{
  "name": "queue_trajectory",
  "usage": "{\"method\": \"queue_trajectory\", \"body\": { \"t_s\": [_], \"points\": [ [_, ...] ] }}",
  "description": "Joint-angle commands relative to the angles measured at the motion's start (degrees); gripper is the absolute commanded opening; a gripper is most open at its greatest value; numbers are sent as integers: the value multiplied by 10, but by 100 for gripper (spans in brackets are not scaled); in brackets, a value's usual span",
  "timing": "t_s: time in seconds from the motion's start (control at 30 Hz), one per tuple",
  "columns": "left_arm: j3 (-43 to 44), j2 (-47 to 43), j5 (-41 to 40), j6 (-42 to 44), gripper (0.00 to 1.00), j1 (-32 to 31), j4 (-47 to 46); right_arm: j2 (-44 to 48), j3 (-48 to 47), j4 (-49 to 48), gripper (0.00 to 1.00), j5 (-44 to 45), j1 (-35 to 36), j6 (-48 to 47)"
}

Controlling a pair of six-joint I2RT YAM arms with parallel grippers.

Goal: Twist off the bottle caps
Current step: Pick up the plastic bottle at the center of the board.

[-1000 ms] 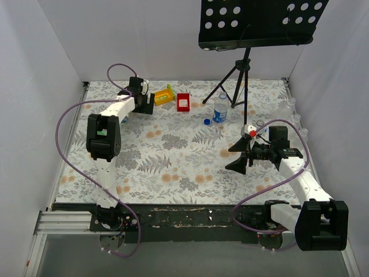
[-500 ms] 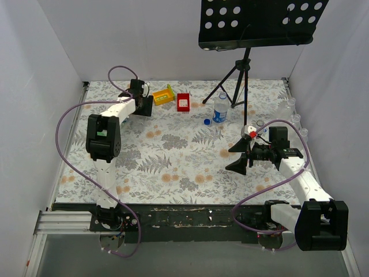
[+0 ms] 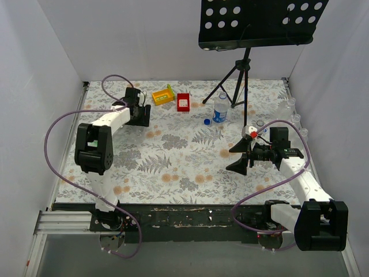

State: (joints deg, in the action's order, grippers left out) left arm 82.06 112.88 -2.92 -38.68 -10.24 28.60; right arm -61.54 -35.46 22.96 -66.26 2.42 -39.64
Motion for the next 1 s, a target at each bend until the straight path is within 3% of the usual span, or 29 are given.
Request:
{"method": "queue_trajectory", "body": {
  "t_s": [0.0,0.33,0.63,0.77,0.97],
  "points": [
    [-45,-109,29,-12,25,-5,-3,12,-16,9,96,-19,-5,-14],
    [-181,-259,105,-12,24,-20,-28,14,-14,17,96,-26,-7,-25],
    [-251,-341,128,-18,23,-68,-35,10,-19,38,96,-30,-9,-44],
    [-273,-365,133,-24,23,-93,-36,-11,-46,86,95,-33,-9,-82],
    [-307,-404,150,-25,23,-137,-46,-67,-122,238,94,-41,-6,-192]
  ]
}}
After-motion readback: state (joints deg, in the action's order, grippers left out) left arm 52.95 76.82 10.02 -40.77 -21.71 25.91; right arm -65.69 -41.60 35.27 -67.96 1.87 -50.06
